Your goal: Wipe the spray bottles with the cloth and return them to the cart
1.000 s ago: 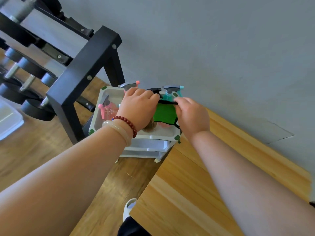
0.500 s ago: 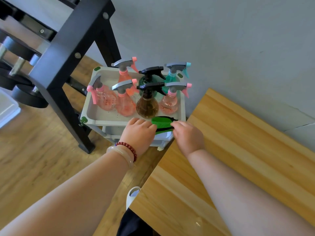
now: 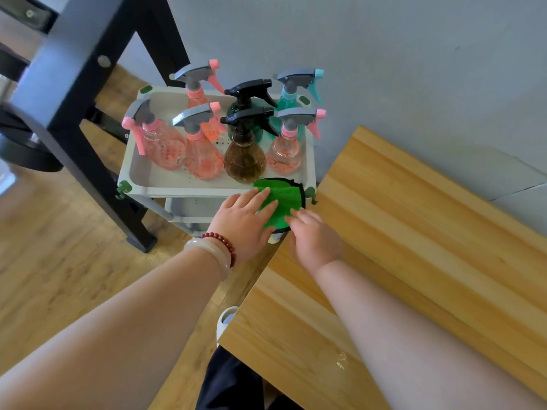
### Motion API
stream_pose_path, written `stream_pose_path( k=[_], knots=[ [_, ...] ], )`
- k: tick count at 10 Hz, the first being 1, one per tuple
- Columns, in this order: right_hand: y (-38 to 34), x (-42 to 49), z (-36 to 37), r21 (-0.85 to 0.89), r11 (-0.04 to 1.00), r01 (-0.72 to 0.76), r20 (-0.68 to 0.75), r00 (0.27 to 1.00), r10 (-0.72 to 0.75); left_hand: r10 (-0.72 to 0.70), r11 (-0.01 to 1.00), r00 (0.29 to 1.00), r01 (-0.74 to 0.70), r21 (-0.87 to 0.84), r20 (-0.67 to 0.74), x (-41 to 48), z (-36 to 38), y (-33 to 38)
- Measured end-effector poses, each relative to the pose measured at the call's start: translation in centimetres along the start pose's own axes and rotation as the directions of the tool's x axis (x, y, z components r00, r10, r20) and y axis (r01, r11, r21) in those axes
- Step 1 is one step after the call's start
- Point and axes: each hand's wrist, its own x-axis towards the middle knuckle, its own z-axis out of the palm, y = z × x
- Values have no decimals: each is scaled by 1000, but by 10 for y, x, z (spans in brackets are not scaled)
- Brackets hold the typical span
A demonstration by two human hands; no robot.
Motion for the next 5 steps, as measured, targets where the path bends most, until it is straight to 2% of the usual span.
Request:
stream_pose_path(
  k=[1,2,3,5],
  knots=[
    [1,1,3,-31,999,19,-59,998,-21,-32,998,999,31,51,18,10,4,-3],
    [-3,8,2,-88,996,-20,-58,998,15,-68,997,997,67,34,32,13,9,-5],
    [-2,14,4,-217,973,-81,86,991,102,-85,996,995,83,32,45,11,15,-5],
    [-11,13,1,-291,951,-108,154,975,158,-92,995,995,90,45,44,12,16,0]
  ],
)
